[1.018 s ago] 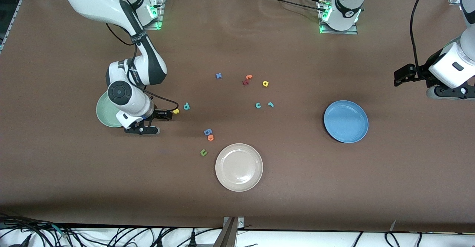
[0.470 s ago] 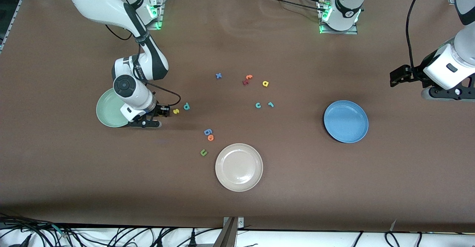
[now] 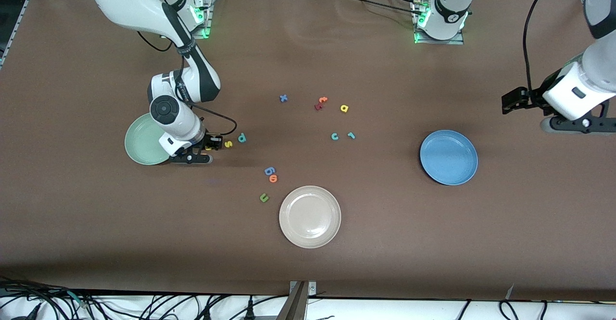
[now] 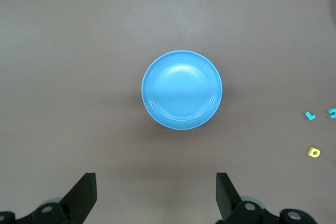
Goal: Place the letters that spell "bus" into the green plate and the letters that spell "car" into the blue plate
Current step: 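Close the right gripper on the yellow letter n, then place the n on the green plate while the left gripper reaches letters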
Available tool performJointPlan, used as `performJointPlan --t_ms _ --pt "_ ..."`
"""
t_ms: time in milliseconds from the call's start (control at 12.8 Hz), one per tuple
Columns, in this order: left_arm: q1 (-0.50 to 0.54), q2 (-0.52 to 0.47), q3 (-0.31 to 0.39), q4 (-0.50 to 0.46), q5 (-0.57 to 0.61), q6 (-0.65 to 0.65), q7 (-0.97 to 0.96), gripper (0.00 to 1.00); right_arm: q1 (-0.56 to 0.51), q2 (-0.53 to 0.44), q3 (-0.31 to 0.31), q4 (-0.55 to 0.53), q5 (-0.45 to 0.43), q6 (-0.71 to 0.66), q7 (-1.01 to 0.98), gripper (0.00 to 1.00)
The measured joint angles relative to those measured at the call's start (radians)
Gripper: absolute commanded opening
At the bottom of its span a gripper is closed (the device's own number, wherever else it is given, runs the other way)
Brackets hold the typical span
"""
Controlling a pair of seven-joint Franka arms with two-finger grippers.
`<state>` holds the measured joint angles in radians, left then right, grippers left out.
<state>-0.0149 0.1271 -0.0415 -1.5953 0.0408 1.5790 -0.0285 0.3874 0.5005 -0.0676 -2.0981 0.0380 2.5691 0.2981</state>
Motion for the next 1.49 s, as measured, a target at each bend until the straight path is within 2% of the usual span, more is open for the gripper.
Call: performJointPlan --t_ms 313,783,861,1174,1487 --pt "-0.035 0.076 -0.008 -0.001 -0.006 0.000 -0.021 1.00 0.000 -0.007 0.001 -0.008 0.000 0.015 -0.006 0.08" --pt "-0.128 0.146 -0.012 -0.002 -0.103 0.067 -0.121 1.00 -0.002 -0.035 -0.010 -0.001 0.000 0.015 -0.022 0.06" --pt "-0.149 0.161 -0.012 -0.003 -0.109 0.094 -0.156 1.00 -0.003 -0.062 -0.029 0.010 0.000 -0.024 -0.023 0.06" --pt "-0.275 0.253 -0.015 -0.006 -0.111 0.238 -0.354 1.00 -0.006 -0.179 -0.141 0.133 0.000 -0.346 -0.049 0.06" --pt "-0.365 0.352 -0.016 -0.008 -0.111 0.360 -0.456 1.00 -0.020 -0.171 -0.275 0.125 0.000 -0.398 -0.170 0.06"
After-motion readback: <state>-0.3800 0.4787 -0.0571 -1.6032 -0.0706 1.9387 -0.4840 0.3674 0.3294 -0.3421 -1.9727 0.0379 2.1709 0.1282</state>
